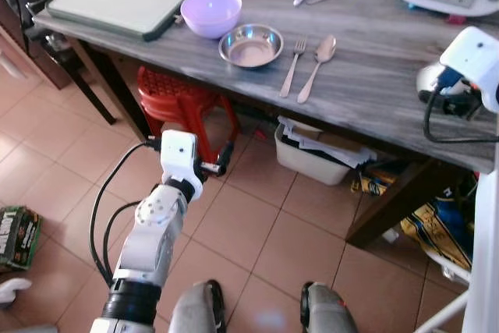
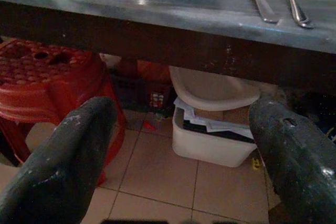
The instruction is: Setting the table
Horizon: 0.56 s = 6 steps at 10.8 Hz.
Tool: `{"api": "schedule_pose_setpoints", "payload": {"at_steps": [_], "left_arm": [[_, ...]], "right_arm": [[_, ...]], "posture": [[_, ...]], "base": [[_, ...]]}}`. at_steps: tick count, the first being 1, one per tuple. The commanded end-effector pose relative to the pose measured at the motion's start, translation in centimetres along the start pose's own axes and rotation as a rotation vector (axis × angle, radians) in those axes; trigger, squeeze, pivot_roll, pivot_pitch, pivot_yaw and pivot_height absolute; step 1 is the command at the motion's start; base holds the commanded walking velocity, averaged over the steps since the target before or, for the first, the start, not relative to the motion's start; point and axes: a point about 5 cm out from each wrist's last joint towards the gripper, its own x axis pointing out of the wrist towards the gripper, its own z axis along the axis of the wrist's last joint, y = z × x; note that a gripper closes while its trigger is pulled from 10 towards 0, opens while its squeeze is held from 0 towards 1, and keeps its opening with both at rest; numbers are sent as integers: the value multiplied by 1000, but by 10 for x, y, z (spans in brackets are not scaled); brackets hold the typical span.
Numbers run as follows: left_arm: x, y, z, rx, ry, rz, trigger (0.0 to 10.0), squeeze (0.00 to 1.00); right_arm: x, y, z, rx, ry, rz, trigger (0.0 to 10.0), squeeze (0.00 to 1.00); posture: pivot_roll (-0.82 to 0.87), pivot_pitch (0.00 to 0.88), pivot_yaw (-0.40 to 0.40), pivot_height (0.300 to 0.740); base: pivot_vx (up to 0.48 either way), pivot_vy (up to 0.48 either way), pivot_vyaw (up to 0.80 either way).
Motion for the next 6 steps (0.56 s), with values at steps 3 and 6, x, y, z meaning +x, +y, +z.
{"api": "schedule_pose_setpoints", "payload": {"at_steps": [3, 6], "left_arm": [[-2, 3, 2, 18, 3, 1, 10000, 0], [-3, 5, 8, 15, -45, 37, 10000, 0]], "right_arm": [[-3, -16, 7, 57, -64, -111, 10000, 0], [0, -2, 15, 323, -172, -374, 10000, 0]], "posture": [[-110, 156, 104, 740], [-110, 165, 106, 740]], "base": [[0, 0, 0], [0, 0, 0]]}}
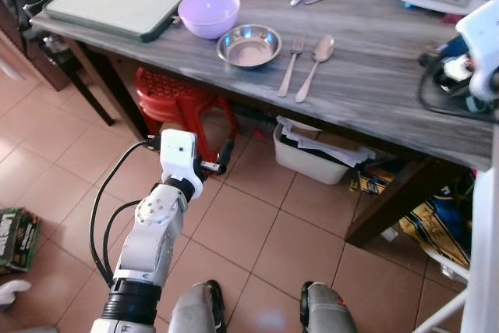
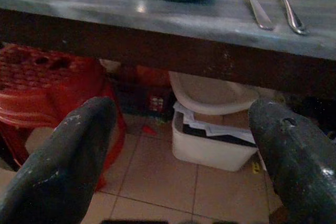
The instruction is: Setting the table
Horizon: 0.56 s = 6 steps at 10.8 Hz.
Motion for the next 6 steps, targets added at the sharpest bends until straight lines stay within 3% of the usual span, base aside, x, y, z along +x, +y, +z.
{"api": "schedule_pose_setpoints", "payload": {"at_steps": [1, 3, 4, 6], "left_arm": [[-3, 8, 10, 22, -54, 32, 10000, 0], [-4, 9, 13, 50, -68, 19, 10000, 0], [-5, 8, 13, 51, -65, 18, 10000, 0], [-12, 11, 14, 69, -65, 21, 10000, 0]], "right_arm": [[-9, -6, -3, 171, -20, -170, 10000, 0], [-24, 18, -27, 529, -29, -389, 10000, 0], [-29, 22, -39, 656, 4, -442, 10000, 0], [-32, 21, -43, 848, -44, -514, 10000, 0]], "posture": [[-112, 172, 113, 740], [-110, 182, 120, 740], [-108, 184, 122, 740], [-82, 207, 140, 740]], "base": [[0, 0, 0], [0, 0, 0], [0, 0, 0], [0, 0, 0]]}}
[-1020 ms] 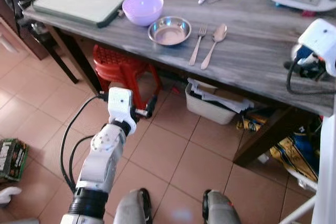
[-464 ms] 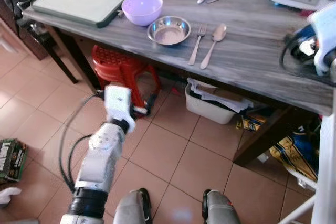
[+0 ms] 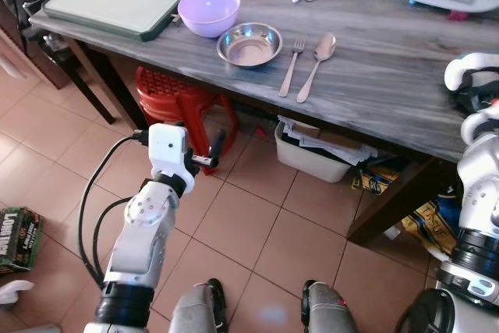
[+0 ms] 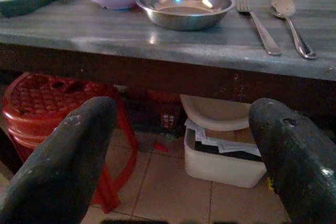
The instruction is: Setting the table
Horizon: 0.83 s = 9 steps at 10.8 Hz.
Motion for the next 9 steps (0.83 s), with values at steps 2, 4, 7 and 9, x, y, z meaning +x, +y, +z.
{"api": "schedule_pose_setpoints", "payload": {"at_steps": [2, 4, 7, 9], "left_arm": [[-6, 6, 3, 40, 7, 3, 10000, 0], [-11, 7, 4, 48, 16, -5, 10000, 0], [-17, 6, 3, 49, 33, -14, 10000, 0], [-19, 6, 3, 47, 44, -12, 10000, 0]], "right_arm": [[4, -8, -1, -65, -2, -49, 10000, 0], [6, -11, -11, -327, 56, -1, 10000, 0], [13, -7, -12, -610, 64, 114, 10000, 0], [16, -8, -17, -637, 111, 138, 10000, 0]], "posture": [[-64, 225, 156, 740], [-50, 244, 168, 740], [-37, 269, 172, 740], [-28, 280, 170, 740]], "base": [[0, 0, 0], [0, 0, 0], [0, 0, 0], [0, 0, 0]]}}
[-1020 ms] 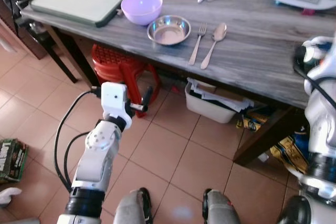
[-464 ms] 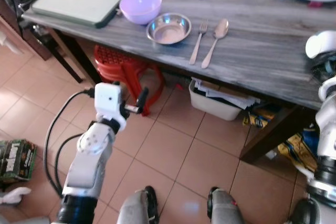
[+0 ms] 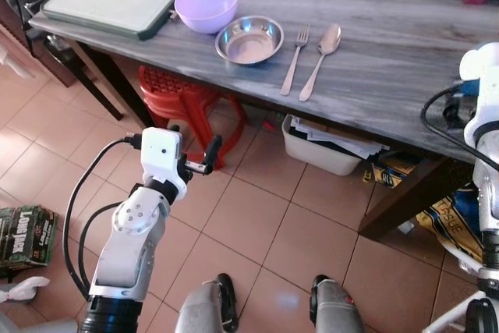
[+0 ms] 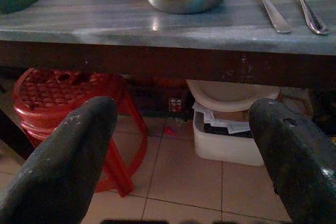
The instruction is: Setting the table
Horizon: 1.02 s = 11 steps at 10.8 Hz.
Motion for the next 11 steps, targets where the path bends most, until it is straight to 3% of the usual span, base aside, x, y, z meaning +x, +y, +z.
{"api": "schedule_pose_setpoints", "payload": {"at_steps": [1, 7, 8, 9, 11], "left_arm": [[-5, 3, -2, 12, 21, 9, 10000, 0], [-10, 2, -2, 9, 60, -7, 10000, 0], [-11, 2, -2, 10, 64, -9, 10000, 0], [-11, 2, -2, 11, 69, -9, 10000, 0], [-11, 2, -2, 12, 74, -9, 10000, 0]], "right_arm": [[0, 0, 0, -11, 6, 18, 10000, 0], [10, -19, -2, -38, 44, 107, 10000, 0], [12, -20, -2, -17, 50, 121, 8275, 0], [13, -22, -2, 12, 55, 128, 0, 0], [15, -24, -5, 41, 70, 134, 0, 0]], "posture": [[-27, 282, 170, 740], [-20, 302, 184, 740], [-19, 303, 184, 740], [-18, 305, 184, 740], [-15, 306, 183, 740]], "base": [[0, 0, 0], [0, 0, 0], [0, 0, 0], [0, 0, 0], [0, 0, 0]]}}
